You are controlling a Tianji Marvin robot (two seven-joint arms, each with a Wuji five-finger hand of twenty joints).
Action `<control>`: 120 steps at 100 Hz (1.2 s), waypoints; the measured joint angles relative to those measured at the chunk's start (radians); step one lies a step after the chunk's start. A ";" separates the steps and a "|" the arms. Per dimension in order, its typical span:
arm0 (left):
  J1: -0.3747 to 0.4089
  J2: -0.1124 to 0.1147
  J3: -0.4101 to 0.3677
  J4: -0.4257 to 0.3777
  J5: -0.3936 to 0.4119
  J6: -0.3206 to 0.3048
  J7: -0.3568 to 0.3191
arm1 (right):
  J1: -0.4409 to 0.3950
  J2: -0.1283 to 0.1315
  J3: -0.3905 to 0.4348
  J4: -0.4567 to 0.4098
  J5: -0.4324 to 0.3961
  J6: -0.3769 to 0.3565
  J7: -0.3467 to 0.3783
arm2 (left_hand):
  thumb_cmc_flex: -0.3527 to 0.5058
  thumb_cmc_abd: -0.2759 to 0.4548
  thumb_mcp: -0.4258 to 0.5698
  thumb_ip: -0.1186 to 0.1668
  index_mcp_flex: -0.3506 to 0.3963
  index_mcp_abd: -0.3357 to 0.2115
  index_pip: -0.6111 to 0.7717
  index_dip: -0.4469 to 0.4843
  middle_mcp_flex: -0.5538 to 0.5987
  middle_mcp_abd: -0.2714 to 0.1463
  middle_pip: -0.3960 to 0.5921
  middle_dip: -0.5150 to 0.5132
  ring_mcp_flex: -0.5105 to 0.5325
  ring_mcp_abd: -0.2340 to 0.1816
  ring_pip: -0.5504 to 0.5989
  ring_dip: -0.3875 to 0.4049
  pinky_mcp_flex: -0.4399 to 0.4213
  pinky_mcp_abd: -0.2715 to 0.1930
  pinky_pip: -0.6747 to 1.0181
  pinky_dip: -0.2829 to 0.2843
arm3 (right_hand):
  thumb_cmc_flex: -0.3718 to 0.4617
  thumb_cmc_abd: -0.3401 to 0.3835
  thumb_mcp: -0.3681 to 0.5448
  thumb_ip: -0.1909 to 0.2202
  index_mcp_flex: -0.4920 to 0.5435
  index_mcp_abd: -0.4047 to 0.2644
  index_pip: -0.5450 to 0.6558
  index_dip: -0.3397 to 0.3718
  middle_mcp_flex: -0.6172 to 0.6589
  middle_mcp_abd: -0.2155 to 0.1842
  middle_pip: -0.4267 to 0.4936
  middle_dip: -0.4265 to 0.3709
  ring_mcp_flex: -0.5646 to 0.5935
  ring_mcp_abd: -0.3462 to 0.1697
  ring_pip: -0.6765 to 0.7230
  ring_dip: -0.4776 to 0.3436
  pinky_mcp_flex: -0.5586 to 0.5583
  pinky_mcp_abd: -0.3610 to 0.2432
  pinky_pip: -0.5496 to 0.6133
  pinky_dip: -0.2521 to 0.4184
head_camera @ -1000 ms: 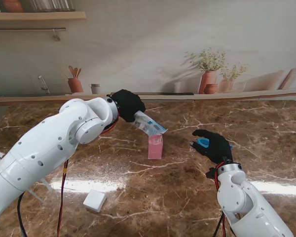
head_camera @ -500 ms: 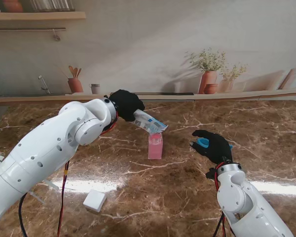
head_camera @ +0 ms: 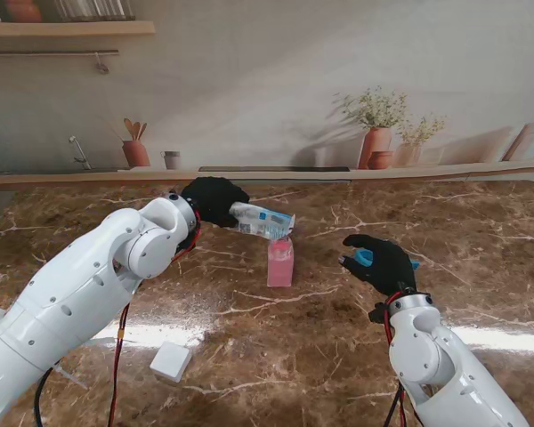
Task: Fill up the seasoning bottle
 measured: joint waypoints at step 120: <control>0.338 -0.219 -0.083 0.088 -1.206 -0.227 0.346 | -0.020 -0.008 -0.081 -0.319 0.083 0.027 0.031 | 0.030 0.000 -0.003 -0.001 -0.003 0.004 0.000 0.079 -0.070 0.002 0.088 -0.025 -0.164 0.022 -0.221 0.019 -0.329 0.003 -0.247 -0.032 | -0.007 -0.024 -0.196 0.000 -0.115 0.156 -0.105 -0.066 0.000 0.012 0.052 0.061 0.148 0.011 0.304 0.243 0.141 0.036 0.315 0.201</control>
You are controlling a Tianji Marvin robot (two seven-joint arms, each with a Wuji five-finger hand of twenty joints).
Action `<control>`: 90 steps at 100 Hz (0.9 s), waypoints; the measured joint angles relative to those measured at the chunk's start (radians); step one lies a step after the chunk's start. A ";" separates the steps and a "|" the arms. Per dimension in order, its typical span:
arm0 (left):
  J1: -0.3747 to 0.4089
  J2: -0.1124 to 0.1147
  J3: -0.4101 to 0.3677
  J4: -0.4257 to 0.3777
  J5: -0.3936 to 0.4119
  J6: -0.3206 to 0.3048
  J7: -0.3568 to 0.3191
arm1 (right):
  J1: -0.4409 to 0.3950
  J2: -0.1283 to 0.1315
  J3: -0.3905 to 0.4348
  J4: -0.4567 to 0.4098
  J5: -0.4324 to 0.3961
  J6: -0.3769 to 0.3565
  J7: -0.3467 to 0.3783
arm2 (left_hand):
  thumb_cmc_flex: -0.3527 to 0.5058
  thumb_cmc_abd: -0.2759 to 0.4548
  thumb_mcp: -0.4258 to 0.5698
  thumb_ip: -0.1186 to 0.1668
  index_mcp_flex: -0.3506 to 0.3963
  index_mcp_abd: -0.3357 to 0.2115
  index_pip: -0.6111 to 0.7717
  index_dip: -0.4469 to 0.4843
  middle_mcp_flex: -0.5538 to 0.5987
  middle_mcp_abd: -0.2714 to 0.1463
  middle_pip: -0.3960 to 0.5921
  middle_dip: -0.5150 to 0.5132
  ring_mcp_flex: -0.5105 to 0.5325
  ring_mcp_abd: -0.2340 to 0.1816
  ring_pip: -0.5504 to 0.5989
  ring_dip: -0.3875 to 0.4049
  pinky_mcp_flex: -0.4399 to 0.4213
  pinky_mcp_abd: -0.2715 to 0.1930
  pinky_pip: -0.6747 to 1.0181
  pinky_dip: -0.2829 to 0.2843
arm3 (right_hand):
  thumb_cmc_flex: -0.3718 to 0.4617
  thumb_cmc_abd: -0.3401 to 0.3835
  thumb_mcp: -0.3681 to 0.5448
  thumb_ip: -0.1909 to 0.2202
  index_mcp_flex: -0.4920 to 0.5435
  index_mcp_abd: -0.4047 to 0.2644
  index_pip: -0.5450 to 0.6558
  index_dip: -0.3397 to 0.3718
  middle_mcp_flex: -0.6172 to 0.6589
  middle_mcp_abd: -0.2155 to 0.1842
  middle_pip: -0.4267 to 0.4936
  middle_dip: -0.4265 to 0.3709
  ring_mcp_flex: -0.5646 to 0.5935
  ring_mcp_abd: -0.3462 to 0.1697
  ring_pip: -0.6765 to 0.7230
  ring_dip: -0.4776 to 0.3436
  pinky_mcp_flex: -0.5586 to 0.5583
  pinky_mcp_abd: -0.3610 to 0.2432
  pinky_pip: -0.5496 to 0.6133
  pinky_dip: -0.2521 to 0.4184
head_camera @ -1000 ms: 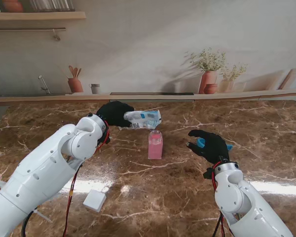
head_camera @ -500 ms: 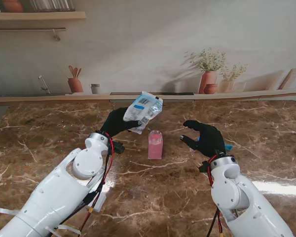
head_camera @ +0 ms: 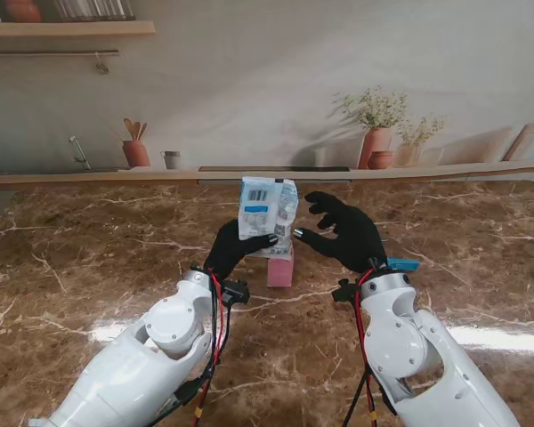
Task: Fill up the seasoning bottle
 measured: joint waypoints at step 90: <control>0.036 0.009 0.052 -0.021 0.059 -0.068 -0.057 | 0.019 -0.030 -0.087 -0.022 0.046 0.006 -0.072 | 0.034 -0.011 0.000 -0.001 0.015 0.003 0.000 -0.071 -0.010 -0.006 -0.029 -0.118 -0.073 0.001 -0.121 0.024 -0.118 0.001 -0.043 -0.010 | 0.305 -0.211 0.507 -0.144 0.345 -0.255 0.597 0.142 0.434 -0.052 0.462 0.509 0.329 -0.050 0.715 0.298 0.260 0.004 0.534 0.087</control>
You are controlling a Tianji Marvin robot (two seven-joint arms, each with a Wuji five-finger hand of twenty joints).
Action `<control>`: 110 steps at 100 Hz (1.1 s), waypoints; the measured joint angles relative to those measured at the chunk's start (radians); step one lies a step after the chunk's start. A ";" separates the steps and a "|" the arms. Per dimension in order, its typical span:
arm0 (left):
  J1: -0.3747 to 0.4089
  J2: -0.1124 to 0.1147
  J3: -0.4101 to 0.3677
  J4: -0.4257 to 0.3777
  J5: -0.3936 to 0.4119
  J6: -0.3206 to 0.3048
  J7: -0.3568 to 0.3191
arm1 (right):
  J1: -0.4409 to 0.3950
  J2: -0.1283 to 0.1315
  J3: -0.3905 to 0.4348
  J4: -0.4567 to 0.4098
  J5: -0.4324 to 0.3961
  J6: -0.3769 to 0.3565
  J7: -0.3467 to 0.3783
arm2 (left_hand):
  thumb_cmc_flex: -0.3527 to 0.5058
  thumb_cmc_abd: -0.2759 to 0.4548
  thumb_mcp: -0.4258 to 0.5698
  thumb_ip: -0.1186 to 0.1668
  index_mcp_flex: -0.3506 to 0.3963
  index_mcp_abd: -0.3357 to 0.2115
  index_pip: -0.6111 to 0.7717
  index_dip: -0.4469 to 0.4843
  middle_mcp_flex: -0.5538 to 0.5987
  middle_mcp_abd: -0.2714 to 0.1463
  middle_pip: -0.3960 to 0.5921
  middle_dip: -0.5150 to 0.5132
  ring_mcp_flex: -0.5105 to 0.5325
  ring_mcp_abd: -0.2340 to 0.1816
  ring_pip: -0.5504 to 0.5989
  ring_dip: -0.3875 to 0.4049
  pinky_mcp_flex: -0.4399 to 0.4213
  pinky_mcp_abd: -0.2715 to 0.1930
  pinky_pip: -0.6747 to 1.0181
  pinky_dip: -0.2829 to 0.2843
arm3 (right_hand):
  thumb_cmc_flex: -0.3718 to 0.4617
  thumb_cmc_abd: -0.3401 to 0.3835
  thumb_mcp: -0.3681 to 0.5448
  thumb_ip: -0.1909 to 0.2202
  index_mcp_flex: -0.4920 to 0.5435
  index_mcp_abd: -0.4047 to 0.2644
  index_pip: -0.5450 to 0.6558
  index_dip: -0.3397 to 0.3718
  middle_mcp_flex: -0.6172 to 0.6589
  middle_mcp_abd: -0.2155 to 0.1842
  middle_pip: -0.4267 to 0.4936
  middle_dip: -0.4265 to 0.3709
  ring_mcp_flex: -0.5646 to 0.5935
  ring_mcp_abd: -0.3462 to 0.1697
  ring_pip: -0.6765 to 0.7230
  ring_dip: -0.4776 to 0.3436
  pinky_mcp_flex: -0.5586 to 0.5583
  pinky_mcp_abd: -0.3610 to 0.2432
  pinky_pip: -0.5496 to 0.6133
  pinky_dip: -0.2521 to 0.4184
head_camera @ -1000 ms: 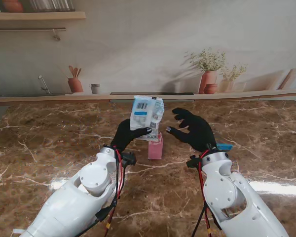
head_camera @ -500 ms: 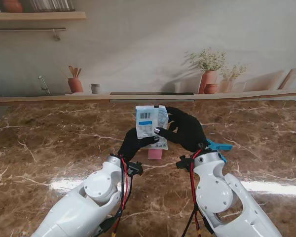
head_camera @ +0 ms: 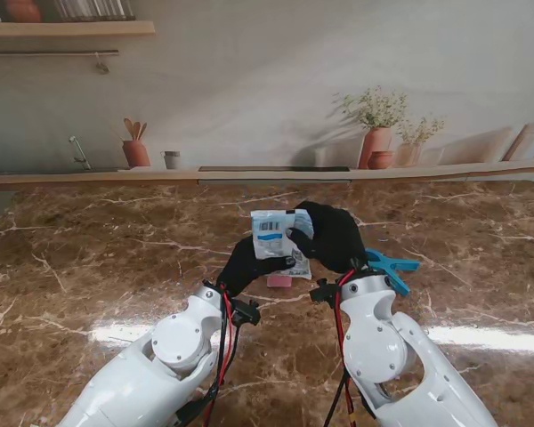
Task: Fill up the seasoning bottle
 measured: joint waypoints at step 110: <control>0.049 0.184 -0.160 -0.082 0.198 0.072 -0.495 | -0.052 0.047 -0.064 0.046 -0.013 -0.009 0.178 | -0.137 0.064 0.116 0.059 -0.001 -0.048 0.086 -0.308 0.126 -0.039 -0.135 -0.094 0.090 0.023 0.309 -0.100 0.189 0.061 0.292 0.224 | -0.004 -0.088 0.075 -0.001 0.074 0.003 -0.109 0.249 0.096 -0.022 0.098 0.157 0.111 -0.025 0.196 0.050 0.172 0.000 0.121 0.036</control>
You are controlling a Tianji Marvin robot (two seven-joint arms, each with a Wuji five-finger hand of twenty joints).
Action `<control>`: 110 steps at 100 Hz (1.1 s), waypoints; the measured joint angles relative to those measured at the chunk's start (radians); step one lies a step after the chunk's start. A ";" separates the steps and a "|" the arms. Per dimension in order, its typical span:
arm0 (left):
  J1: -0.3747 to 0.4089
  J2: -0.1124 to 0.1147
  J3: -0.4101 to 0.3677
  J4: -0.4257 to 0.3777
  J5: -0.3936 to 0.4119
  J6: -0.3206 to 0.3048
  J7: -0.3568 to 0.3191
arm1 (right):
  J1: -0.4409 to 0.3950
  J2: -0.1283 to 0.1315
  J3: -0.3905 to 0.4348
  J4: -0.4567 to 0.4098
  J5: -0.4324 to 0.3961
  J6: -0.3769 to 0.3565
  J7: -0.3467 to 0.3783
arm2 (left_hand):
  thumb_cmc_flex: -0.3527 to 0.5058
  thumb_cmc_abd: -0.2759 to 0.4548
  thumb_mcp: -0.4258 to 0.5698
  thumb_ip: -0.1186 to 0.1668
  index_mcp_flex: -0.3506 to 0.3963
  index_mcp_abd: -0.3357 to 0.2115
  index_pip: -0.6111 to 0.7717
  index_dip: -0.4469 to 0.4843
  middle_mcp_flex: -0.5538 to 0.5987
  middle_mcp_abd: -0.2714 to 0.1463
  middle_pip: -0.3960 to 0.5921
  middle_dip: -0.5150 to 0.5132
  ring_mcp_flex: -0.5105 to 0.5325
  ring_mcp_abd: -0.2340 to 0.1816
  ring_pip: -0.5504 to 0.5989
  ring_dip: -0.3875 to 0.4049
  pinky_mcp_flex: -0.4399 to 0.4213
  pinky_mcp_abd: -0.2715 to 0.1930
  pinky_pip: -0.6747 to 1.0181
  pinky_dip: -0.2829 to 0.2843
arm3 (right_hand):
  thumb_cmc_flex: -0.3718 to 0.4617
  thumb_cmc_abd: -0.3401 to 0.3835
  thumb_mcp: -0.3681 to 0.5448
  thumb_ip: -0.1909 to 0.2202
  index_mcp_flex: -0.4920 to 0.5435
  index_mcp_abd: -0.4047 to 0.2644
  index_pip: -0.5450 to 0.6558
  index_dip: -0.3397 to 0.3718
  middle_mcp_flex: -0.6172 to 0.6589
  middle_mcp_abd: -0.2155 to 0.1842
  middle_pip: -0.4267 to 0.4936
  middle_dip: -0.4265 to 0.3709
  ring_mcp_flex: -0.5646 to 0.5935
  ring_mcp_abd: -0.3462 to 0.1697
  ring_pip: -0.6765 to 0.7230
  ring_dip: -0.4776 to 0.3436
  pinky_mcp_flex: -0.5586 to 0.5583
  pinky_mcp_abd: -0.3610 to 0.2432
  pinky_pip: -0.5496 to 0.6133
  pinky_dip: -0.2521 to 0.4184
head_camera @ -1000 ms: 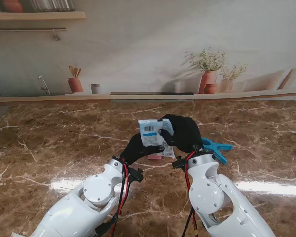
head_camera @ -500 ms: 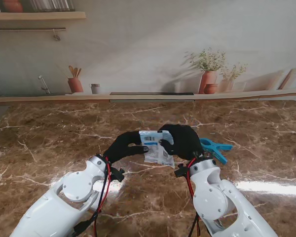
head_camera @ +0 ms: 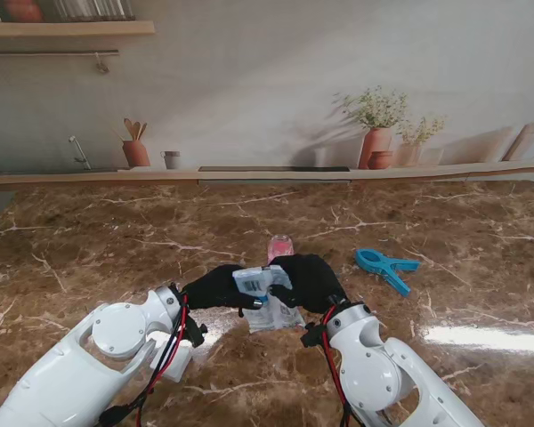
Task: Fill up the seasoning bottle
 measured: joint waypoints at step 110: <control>-0.117 -0.008 0.162 0.174 0.258 0.068 0.167 | 0.069 -0.025 -0.098 0.329 -0.025 -0.069 -0.180 | 0.023 0.004 -0.110 0.034 -0.041 -0.042 -0.001 -0.031 -0.020 -0.006 -0.018 0.004 -0.066 0.005 -0.102 -0.036 -0.117 0.009 -0.090 -0.063 | 0.056 -0.011 -0.129 -0.042 -0.105 -0.052 0.134 -0.237 -0.083 0.002 -0.164 -0.209 -0.109 0.013 -0.224 -0.063 -0.208 -0.003 -0.141 -0.024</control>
